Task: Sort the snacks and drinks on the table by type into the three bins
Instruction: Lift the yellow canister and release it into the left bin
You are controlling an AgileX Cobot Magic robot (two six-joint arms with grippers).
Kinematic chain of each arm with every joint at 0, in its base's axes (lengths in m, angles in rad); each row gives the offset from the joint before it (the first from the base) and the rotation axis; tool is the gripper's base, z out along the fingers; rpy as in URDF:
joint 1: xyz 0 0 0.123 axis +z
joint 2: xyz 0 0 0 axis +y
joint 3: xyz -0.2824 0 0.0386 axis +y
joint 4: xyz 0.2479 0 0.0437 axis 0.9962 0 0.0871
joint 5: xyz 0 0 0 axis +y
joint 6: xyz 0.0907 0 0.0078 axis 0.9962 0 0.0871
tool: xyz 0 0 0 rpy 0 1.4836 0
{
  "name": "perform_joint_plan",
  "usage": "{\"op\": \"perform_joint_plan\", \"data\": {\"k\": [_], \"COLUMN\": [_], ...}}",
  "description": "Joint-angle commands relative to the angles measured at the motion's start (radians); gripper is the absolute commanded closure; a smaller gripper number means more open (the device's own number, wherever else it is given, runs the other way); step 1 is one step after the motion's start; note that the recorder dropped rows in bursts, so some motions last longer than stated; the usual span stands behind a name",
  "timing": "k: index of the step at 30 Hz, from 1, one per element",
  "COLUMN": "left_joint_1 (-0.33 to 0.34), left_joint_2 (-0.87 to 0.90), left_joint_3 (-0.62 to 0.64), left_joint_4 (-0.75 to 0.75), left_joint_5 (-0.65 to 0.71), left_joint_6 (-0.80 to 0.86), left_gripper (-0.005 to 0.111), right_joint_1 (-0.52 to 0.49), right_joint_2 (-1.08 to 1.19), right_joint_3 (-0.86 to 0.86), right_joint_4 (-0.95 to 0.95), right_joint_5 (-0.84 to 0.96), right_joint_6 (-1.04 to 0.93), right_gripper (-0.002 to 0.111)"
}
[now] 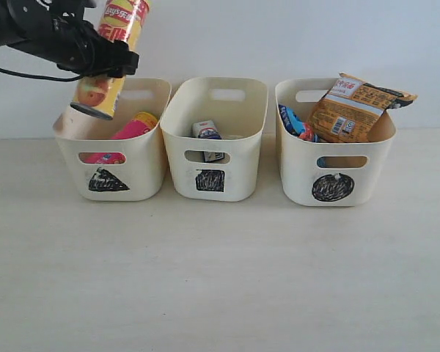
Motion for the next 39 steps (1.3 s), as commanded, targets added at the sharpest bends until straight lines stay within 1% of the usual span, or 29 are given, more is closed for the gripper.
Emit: {"op": "perform_joint_plan", "data": {"k": [1,4,7,8,9,11,16,19,22,24,30,35,37,38,39], "left_joint_1": [0.003,0.003,0.003,0.003,0.003,0.003,0.003,0.003,0.003,0.003,0.003,0.003,0.003,0.003,0.003], "left_joint_2": [0.074,0.115,0.142,0.148,0.150,0.154,0.156,0.156,0.156,0.152,0.117,0.064,0.036,0.022,0.008], "left_joint_3": [-0.071,-0.111,-0.126,-0.126,-0.126,-0.126,-0.126,-0.126,-0.126,-0.126,-0.126,-0.126,-0.126,-0.126,-0.126], "left_joint_4": [0.001,0.044,0.049,0.051,0.060,0.080,0.101,0.101,0.101,0.105,0.128,0.176,0.177,0.177,0.177], "left_joint_5": [-0.037,-0.034,-0.028,-0.026,-0.021,-0.008,0.033,0.046,0.058,0.067,0.078,0.157,0.204,0.230,0.256], "left_joint_6": [-0.014,-0.014,-0.014,-0.014,-0.014,-0.014,-0.014,-0.014,-0.014,-0.014,-0.014,-0.014,-0.014,-0.014,-0.014], "left_gripper": [0.103,0.103,0.103,0.100,0.096,0.085,0.048,0.033,0.024,0.021,0.021,0.021,0.024,0.027,0.033], "right_joint_1": [-0.003,-0.003,-0.003,-0.003,-0.003,-0.003,-0.003,-0.003,-0.003,-0.003,-0.003,-0.003,-0.003,-0.003,-0.003], "right_joint_2": [-0.005,-0.005,-0.005,-0.005,-0.005,-0.005,-0.005,-0.005,-0.005,-0.005,-0.005,-0.005,-0.005,-0.005,-0.005], "right_joint_3": [0.004,0.004,0.004,0.004,0.004,0.004,0.004,0.004,0.004,0.004,0.004,0.004,0.004,0.004,0.004], "right_joint_4": [-0.001,-0.001,-0.001,-0.001,-0.001,-0.001,-0.001,-0.001,-0.001,-0.001,-0.001,-0.001,-0.001,-0.001,-0.001], "right_joint_5": [-0.007,-0.007,-0.007,-0.007,-0.007,-0.007,-0.007,-0.007,-0.007,-0.007,-0.007,-0.007,-0.007,-0.007,-0.007], "right_joint_6": [-0.001,-0.001,-0.001,-0.001,-0.001,-0.001,-0.001,-0.001,-0.001,-0.001,-0.001,-0.001,-0.001,-0.001,-0.001], "right_gripper": [0.108,0.108,0.108,0.108,0.108,0.108,0.108,0.108,0.108,0.108,0.108,0.108,0.108,0.108,0.108]}}
